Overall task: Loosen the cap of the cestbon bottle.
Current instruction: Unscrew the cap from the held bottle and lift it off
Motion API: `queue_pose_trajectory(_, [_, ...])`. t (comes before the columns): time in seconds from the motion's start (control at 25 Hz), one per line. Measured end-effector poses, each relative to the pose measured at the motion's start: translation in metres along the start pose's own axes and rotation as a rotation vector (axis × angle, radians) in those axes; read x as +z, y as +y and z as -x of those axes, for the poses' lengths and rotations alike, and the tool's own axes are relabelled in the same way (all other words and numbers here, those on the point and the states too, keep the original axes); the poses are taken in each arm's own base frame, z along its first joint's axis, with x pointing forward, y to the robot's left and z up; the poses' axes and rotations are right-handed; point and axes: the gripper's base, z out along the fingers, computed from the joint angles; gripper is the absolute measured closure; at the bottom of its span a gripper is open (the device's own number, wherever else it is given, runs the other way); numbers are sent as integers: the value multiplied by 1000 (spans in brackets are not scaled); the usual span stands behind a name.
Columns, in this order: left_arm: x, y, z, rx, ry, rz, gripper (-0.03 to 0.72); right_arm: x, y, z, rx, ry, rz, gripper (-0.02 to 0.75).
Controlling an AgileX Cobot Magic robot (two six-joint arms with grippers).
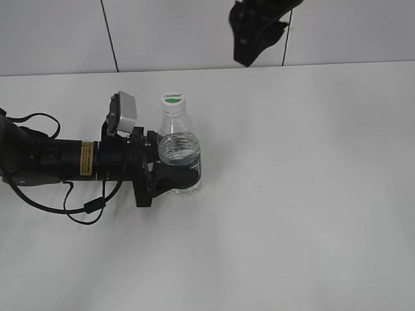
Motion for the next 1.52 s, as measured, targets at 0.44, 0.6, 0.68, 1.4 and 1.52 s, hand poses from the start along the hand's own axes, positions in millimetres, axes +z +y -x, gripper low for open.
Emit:
queue_pose_trajectory(0.44, [0, 0, 0, 2, 3, -4, 273, 26, 54, 43, -206, -19, 89, 276])
queue_pose_trajectory(0.6, [0, 0, 0, 2, 3, -5, 273, 28, 50, 50, -192, -39, 82, 276])
queue_pose_trajectory(0.68, [0, 0, 0, 3, 4, -5, 273, 28, 42, 52, -94, -43, 65, 276])
queue_pose_trajectory(1.4, [0, -1, -1, 10, 10, -17, 273, 18, 21, 59, 794, -123, 277, 301])
queue_pose_trajectory(1.52, [0, -1, -1, 10, 9, -18, 273, 21, 21, 57, 777, -110, 258, 307])
